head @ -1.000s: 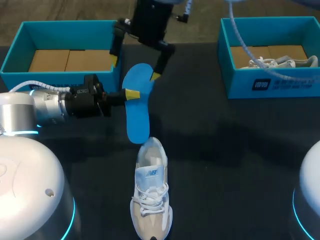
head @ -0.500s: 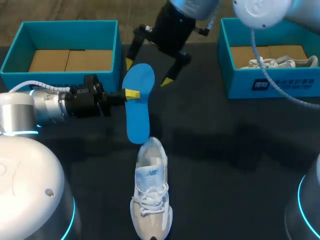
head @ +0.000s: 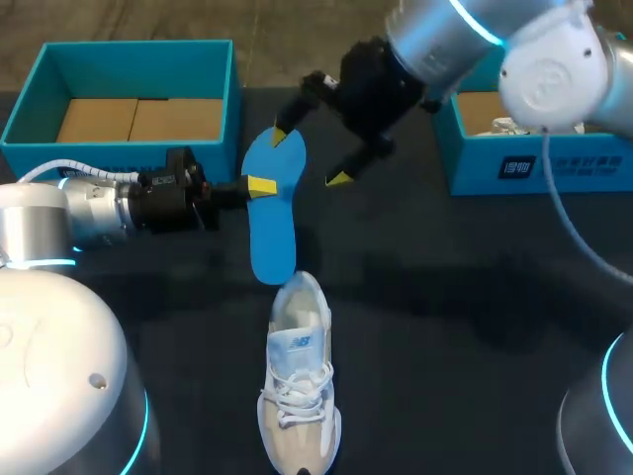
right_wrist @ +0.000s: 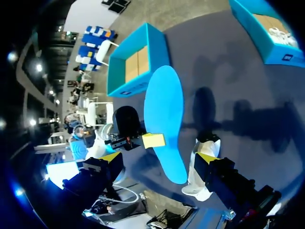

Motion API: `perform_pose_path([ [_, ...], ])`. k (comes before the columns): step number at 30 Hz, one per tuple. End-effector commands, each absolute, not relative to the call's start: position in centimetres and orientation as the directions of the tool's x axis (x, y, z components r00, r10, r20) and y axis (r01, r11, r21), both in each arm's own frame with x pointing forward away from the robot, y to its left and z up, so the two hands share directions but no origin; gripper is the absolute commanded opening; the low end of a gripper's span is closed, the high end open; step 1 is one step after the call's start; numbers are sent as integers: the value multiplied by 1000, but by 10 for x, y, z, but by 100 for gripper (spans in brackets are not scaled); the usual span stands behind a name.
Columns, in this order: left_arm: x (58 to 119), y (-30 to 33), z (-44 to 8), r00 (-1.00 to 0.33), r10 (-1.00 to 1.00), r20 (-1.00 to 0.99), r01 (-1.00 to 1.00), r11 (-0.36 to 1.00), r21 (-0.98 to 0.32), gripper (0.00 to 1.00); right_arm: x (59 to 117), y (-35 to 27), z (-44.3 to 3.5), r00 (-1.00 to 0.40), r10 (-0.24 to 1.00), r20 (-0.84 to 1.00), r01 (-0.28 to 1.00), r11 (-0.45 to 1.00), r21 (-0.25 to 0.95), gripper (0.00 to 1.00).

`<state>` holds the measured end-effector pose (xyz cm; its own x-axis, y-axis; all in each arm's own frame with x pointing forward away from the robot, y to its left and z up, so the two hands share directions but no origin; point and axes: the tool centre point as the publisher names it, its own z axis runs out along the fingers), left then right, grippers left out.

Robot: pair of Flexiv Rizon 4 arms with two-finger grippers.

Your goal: Take the shoe out of the shoebox, open the shoe tongue, remove and reinsert the insole, then place the shoe into the shoebox

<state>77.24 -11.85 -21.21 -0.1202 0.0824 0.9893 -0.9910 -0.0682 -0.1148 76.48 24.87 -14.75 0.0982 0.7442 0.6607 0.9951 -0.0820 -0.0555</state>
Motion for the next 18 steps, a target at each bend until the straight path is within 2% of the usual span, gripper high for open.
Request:
perform_pose_path([
  [1,772,-119,-212,-120,80,990,-991,-69,-114,0,763,247,-158,84,388,918,995,-80,-58,100],
  [8,772,-119,-212,-120,80,990,-991,-69,-114,0,763,242,-167,49,304,951,996,-85,-24,100],
  [18,772,-119,-212,-120,80,990,-991,-69,-114,0,765,240,-172,23,290,957,998,-60,-6,100],
])
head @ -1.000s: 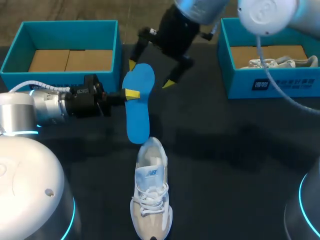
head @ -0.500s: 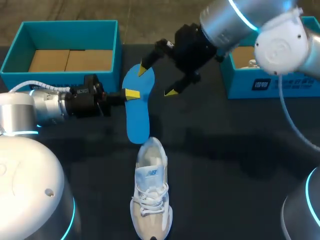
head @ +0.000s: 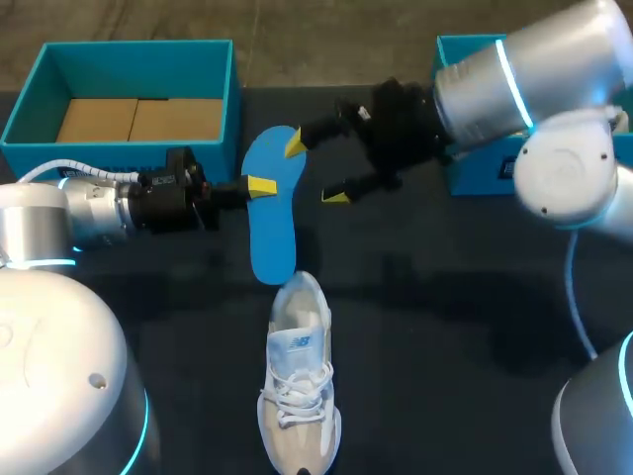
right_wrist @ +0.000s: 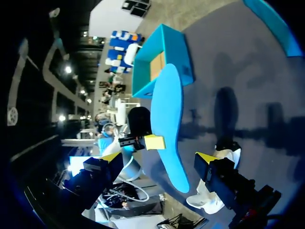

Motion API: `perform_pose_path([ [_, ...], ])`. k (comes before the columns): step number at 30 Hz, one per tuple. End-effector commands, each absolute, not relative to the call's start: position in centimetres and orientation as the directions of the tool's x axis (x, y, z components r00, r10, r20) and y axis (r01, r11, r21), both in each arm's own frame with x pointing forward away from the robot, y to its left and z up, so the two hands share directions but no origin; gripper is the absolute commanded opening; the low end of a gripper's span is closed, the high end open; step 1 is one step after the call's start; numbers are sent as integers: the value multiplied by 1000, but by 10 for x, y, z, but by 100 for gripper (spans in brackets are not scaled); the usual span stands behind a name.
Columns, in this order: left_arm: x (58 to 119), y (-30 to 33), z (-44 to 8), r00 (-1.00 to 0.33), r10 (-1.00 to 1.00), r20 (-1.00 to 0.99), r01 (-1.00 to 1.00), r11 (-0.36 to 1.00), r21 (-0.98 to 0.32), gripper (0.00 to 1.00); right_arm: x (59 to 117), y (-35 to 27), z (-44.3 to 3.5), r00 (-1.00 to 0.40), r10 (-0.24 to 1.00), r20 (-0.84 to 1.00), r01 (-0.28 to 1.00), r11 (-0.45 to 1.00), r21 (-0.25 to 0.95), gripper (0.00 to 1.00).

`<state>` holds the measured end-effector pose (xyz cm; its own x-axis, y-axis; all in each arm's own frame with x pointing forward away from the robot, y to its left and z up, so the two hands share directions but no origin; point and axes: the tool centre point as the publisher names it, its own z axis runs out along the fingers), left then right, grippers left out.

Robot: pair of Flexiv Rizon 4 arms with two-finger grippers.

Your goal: Take the shoe out of the shoebox, open the shoe tongue, remove and reinsert the insole, then place the shoe into the shoebox

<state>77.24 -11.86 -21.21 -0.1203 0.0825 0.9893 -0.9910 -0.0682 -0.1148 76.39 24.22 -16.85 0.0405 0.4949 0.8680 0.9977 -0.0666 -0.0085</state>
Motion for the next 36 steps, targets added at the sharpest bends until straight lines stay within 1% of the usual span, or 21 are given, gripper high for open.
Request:
perform_pose_path([
  [1,772,-119,-212,-120,80,990,-991,-69,-114,0,766,240,-172,25,292,956,998,-58,-9,100],
  [14,772,-119,-212,-120,80,990,-991,-69,-114,0,770,239,-172,22,301,953,999,-49,-8,100],
  [15,774,-117,-208,-139,82,987,-988,-75,-133,0,770,239,-172,22,301,953,999,-49,-8,100],
  [20,781,-107,-193,-299,83,951,-949,-126,-287,0,770,239,-172,22,301,953,999,-49,-8,100],
  [23,782,-102,-181,-457,12,889,-871,-208,-445,0,770,239,-172,22,301,953,999,-49,-8,100],
  [27,781,-97,-170,-650,15,760,-735,-268,-623,0,770,239,-172,22,301,953,999,-49,-8,100],
  [29,784,-95,-171,-695,39,718,-701,-256,-666,0,770,239,-172,22,301,953,999,-49,-8,100],
  [32,788,-87,-174,-775,80,627,-622,-279,-732,0,770,239,-172,22,301,953,999,-49,-8,100],
  [36,792,-79,-179,-844,118,524,-533,-302,-790,0,770,239,-172,22,301,953,999,-49,-8,100],
])
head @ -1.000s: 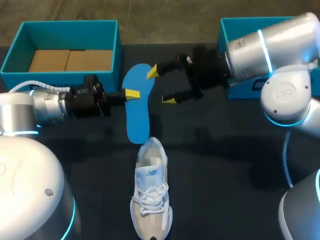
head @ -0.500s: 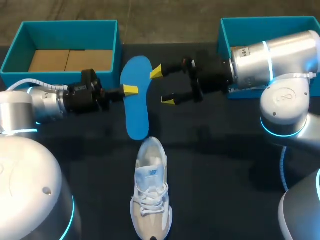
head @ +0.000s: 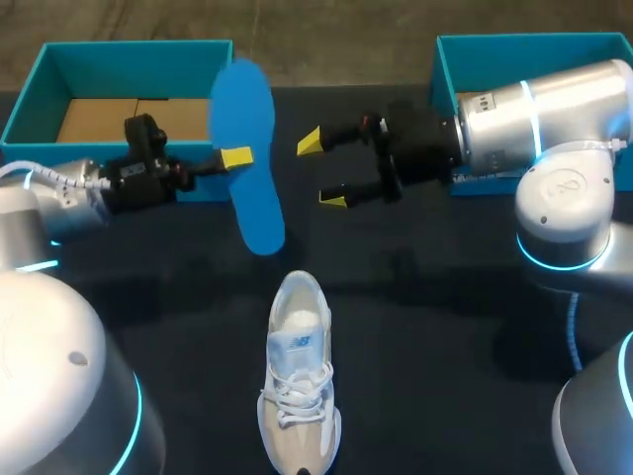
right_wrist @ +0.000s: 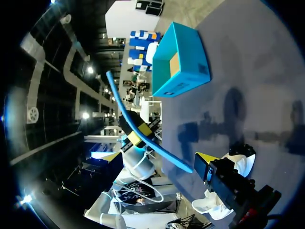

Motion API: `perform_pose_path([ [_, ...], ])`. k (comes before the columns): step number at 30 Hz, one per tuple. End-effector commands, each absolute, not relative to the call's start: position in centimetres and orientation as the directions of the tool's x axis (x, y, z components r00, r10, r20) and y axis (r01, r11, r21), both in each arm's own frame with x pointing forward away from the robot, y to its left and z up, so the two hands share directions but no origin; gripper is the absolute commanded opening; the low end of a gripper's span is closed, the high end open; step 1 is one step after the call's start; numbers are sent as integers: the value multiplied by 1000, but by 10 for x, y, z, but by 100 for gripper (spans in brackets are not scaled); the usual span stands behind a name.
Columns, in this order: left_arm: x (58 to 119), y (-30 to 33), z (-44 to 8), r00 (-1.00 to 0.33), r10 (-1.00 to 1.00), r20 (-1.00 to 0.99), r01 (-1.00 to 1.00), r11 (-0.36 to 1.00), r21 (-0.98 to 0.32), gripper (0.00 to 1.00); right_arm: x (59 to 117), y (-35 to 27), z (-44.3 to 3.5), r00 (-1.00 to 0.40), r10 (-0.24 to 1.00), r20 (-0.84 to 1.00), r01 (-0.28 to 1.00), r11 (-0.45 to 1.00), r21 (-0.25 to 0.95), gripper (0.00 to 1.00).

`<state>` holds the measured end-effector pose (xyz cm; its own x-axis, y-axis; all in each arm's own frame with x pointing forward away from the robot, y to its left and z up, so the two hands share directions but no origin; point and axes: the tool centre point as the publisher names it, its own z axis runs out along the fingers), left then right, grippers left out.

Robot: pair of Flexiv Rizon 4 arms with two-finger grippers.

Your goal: Take the shoe out of the shoebox, open the shoe tongue, remove and reinsert the insole, then place the shoe into the shoebox

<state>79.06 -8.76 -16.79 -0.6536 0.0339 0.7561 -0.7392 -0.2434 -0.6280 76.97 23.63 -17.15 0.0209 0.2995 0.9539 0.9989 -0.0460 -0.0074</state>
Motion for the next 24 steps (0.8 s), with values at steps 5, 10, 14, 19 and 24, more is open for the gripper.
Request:
perform_pose_path([
  [5,791,-71,-176,-919,123,374,-394,-254,-884,0,770,239,-172,22,301,953,999,-49,-8,100],
  [10,791,-71,-176,-919,123,374,-394,-254,-884,0,770,239,-172,22,301,953,999,-49,-8,100],
  [14,791,-71,-176,-919,123,374,-394,-254,-884,0,770,239,-172,22,301,953,999,-49,-8,100],
  [19,789,-72,-184,-974,121,193,-216,-215,-952,0,770,239,-172,22,301,953,999,-49,-8,100],
  [24,787,-62,-184,-985,160,-69,21,-289,-957,0,770,239,-172,22,301,953,999,-49,-8,100],
])
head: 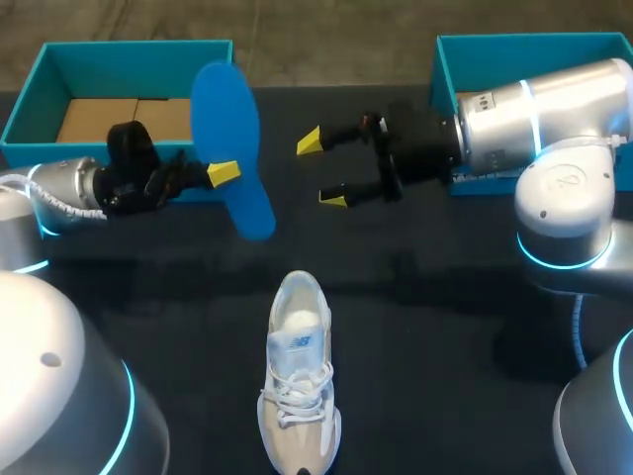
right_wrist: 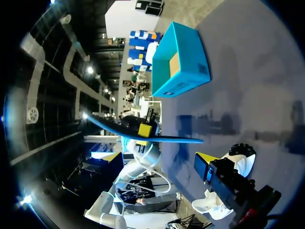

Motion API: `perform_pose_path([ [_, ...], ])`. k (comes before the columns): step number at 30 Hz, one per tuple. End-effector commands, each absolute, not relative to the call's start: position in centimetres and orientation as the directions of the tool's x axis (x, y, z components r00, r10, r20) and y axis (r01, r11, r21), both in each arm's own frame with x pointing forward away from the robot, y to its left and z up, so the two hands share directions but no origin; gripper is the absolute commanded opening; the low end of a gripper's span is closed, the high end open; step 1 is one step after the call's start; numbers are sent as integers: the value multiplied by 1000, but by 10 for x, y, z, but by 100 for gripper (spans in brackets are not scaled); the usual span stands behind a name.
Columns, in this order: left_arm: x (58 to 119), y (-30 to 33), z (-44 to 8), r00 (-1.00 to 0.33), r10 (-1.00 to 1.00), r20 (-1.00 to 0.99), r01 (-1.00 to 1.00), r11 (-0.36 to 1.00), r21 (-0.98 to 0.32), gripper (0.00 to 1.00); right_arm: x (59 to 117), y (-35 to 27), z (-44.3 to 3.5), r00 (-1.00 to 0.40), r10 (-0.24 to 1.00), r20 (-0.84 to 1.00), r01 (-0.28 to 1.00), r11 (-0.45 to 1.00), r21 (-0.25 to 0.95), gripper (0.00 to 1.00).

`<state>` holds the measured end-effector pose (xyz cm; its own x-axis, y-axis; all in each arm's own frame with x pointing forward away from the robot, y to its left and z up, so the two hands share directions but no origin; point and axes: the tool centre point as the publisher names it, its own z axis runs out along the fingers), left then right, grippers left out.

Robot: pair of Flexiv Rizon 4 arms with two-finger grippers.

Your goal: Take the shoe out of the shoebox, open the shoe tongue, remove and reinsert the insole, then place the shoe into the shoebox

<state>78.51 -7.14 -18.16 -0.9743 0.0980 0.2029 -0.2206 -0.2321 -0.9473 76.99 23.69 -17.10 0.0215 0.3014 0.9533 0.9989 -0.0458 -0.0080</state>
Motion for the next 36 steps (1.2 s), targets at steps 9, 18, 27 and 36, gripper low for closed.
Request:
perform_pose_path([
  [9,790,-59,-169,-873,240,-425,351,-296,-888,0,770,239,-172,22,301,953,999,-49,-8,100],
  [18,793,-63,-172,-660,189,-727,686,-241,-686,0,770,239,-172,22,301,953,999,-49,-8,100],
  [27,793,-63,-172,-660,189,-727,686,-241,-686,0,770,239,-172,22,301,953,999,-49,-8,100],
  [36,791,-67,-188,-476,148,-867,842,-208,-498,0,770,239,-172,22,301,953,999,-49,-8,100],
])
